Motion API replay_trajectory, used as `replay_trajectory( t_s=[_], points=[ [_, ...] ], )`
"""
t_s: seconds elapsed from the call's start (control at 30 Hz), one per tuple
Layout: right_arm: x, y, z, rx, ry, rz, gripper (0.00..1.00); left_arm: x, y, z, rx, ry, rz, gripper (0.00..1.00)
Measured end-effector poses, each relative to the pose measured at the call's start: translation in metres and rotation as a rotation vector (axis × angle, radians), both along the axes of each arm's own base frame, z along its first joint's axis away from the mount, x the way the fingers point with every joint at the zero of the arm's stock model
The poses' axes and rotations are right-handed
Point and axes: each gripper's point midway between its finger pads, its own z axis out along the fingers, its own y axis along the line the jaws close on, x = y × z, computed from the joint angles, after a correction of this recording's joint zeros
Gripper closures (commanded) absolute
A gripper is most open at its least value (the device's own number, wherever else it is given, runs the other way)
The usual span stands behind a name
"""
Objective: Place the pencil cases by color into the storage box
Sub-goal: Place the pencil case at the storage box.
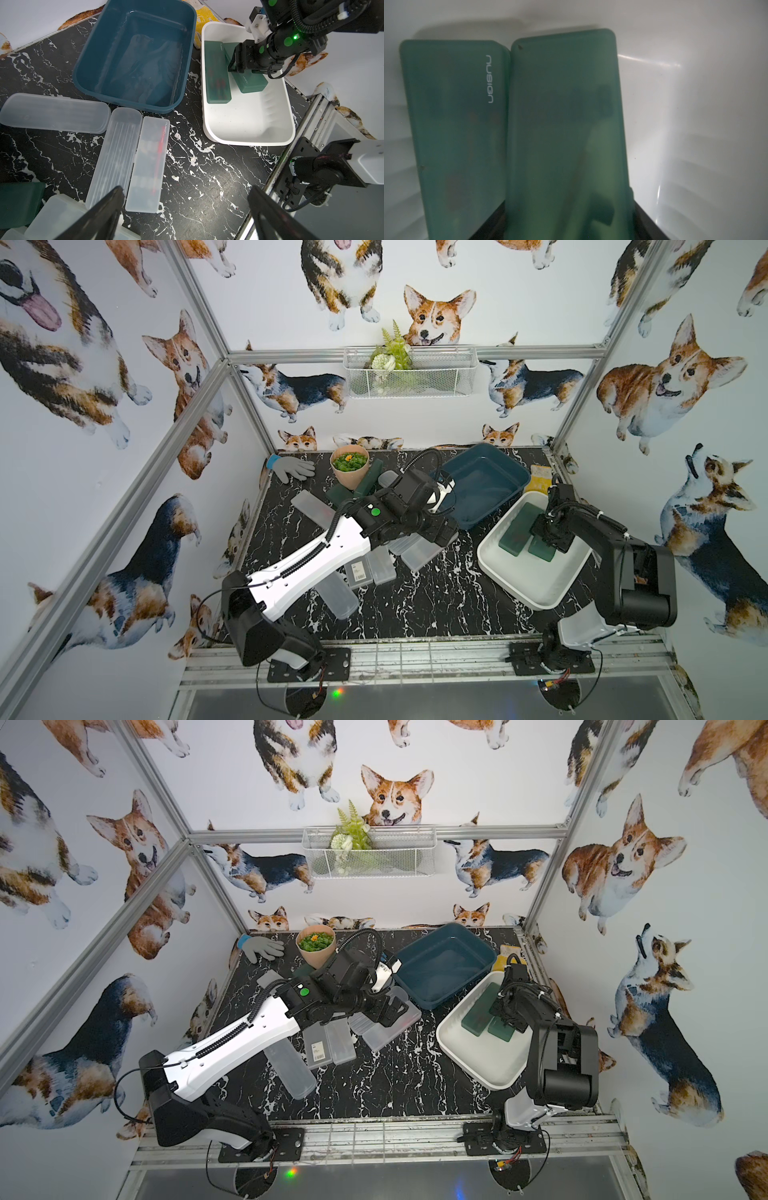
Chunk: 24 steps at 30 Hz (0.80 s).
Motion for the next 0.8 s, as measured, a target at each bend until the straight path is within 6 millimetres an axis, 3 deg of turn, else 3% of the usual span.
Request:
replay_trajectory(
  t_s=[0.17, 0.57, 0.8],
  points=[
    [-0.001, -0.003, -0.006, 0.002, 0.005, 0.01, 0.38, 0.001, -0.002, 0.0, 0.001, 0.001, 0.0, 0.04],
    [-0.013, 0.005, -0.024, 0.049, 0.066, 0.024, 0.14, 0.005, -0.007, 0.003, -0.005, -0.003, -0.001, 0.04],
    [-0.017, 0.006, -0.021, 0.052, 0.075, 0.024, 0.03, 0.008, -0.004, 0.002, -0.012, 0.016, 0.021, 0.04]
  ],
)
